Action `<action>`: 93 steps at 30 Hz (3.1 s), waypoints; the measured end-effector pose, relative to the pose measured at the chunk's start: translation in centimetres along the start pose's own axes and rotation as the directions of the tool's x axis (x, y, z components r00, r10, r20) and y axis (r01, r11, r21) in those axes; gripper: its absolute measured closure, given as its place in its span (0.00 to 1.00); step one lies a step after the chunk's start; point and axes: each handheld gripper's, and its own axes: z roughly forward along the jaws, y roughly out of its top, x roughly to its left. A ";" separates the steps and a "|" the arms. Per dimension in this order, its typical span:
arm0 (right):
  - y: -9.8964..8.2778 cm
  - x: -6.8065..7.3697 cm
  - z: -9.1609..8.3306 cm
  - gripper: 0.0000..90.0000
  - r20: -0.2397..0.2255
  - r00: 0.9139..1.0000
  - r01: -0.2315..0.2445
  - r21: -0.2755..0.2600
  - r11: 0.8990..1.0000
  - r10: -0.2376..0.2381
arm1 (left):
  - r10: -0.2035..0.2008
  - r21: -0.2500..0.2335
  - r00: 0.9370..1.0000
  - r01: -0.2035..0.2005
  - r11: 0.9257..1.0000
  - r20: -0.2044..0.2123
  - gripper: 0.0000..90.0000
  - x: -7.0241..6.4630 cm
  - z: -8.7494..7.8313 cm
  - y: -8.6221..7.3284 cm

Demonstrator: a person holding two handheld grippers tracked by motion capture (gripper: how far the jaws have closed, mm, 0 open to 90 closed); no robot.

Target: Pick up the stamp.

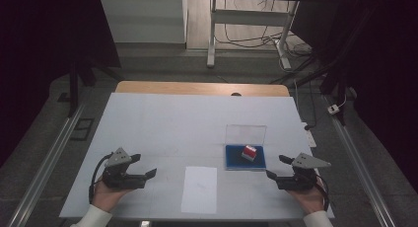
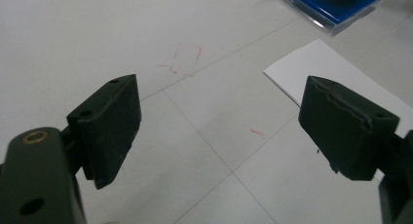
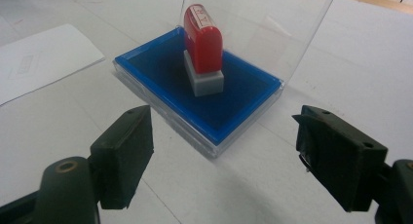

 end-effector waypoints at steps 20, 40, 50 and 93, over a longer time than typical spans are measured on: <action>0.6 0.6 0.0 0.27 0.002 1.000 0.003 -0.001 1.000 -0.003 | 0.006 0.003 1.000 -0.006 1.000 0.000 0.18 0.0 -0.1 -0.1; 5.8 0.3 0.8 0.30 -0.059 0.998 0.027 0.020 0.999 -0.025 | 0.022 0.006 1.000 -0.022 1.000 0.003 0.19 -0.3 0.1 0.2; 8.5 0.0 3.8 0.29 -0.118 0.993 0.029 0.109 0.994 -0.016 | 0.037 0.030 0.999 -0.037 0.999 -0.004 0.20 -0.4 0.6 0.0; 9.0 -0.1 8.1 0.78 -0.142 0.987 0.111 0.289 0.951 -0.072 | 0.051 0.048 0.999 -0.050 0.998 -0.017 0.20 -0.5 0.6 -0.3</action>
